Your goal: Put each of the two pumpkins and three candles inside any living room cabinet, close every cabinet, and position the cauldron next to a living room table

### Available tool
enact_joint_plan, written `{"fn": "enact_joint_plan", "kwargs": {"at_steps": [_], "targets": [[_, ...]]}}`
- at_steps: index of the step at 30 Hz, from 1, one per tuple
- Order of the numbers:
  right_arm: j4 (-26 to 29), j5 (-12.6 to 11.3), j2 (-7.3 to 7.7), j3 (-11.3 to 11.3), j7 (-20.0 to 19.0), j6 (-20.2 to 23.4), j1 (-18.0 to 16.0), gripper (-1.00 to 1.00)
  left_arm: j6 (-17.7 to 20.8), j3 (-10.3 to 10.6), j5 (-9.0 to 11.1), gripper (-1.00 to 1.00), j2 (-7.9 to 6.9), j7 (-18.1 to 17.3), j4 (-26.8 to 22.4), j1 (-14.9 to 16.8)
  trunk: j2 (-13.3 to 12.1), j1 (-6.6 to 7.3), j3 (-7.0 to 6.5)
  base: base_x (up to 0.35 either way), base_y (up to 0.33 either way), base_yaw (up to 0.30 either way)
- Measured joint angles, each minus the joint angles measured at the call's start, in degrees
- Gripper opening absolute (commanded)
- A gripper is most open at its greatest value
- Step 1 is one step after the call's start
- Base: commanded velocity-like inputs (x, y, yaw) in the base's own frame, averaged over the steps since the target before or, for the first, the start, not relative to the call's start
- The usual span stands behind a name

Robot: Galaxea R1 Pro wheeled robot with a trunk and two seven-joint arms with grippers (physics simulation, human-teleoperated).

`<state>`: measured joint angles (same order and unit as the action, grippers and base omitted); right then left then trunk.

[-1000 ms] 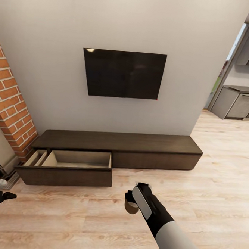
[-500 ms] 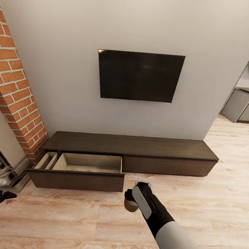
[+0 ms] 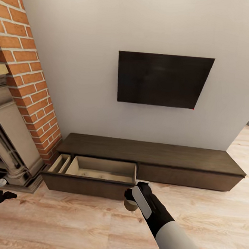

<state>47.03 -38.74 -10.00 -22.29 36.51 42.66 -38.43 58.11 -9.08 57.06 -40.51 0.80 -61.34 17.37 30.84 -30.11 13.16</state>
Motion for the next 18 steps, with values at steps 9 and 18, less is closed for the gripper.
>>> {"fn": "enact_joint_plan", "kwargs": {"at_steps": [9,18], "targets": [[0.02,0.04,0.00,0.00,-0.05,-0.71,0.00,-1.00,0.00,-0.01,-0.01,1.00,0.00,0.00,-0.01,-0.01,0.00,0.00,-0.35,0.284,0.222,-0.129],[0.01,-0.09,0.00,-0.01,-0.09,-1.26,0.00,-1.00,-0.01,-0.01,-0.01,1.00,0.00,0.00,-0.01,-0.01,0.00,0.00,-0.35,0.256,0.248,-0.016]]}}
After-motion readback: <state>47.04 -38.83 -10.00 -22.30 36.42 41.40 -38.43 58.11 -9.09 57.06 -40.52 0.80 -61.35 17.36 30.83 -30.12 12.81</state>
